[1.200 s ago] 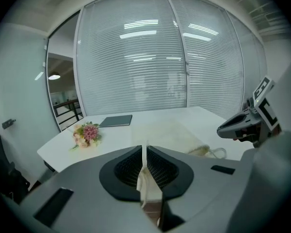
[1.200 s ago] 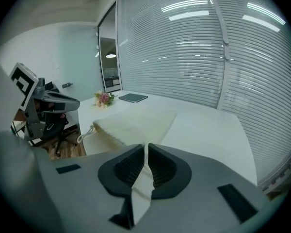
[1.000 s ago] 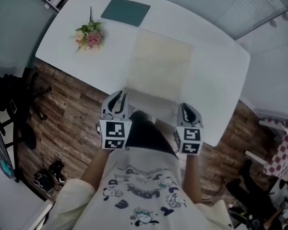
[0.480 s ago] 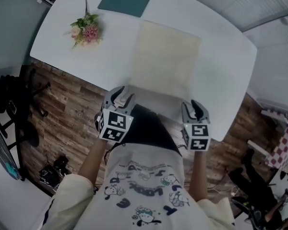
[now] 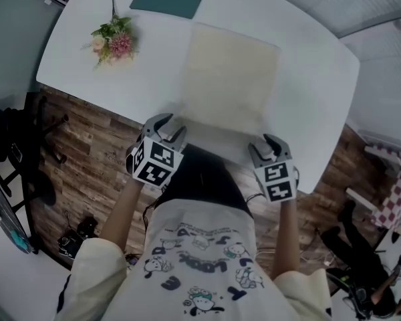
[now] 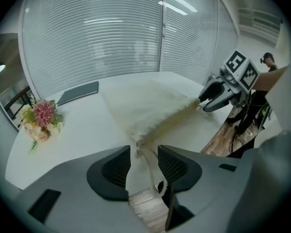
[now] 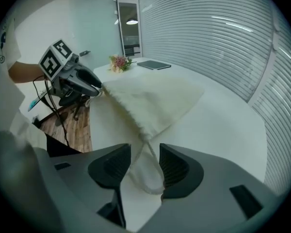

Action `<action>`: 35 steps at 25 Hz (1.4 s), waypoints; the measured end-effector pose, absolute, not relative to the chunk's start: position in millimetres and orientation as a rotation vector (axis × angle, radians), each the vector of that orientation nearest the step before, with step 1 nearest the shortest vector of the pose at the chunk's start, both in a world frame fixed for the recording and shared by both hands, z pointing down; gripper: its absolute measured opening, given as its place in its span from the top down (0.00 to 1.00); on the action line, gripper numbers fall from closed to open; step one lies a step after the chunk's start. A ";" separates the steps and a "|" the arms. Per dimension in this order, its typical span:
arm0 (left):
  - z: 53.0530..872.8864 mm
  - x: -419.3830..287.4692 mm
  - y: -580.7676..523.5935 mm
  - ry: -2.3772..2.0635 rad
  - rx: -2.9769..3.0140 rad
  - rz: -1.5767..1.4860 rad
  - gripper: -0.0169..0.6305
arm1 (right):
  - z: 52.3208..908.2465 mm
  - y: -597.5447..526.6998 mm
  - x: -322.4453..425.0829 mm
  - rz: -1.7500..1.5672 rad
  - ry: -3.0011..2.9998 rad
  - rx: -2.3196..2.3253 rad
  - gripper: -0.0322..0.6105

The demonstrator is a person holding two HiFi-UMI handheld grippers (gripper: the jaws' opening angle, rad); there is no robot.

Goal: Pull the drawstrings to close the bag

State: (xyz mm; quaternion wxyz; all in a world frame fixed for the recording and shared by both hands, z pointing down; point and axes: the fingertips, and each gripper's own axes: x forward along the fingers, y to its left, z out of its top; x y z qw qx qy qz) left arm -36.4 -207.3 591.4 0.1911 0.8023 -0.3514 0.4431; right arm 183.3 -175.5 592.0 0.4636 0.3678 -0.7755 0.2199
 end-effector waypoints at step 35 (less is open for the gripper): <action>615.7 -45.7 -211.8 -0.739 2.160 1.511 0.84 | 608.8 -176.2 184.7 0.448 -1.774 0.734 0.91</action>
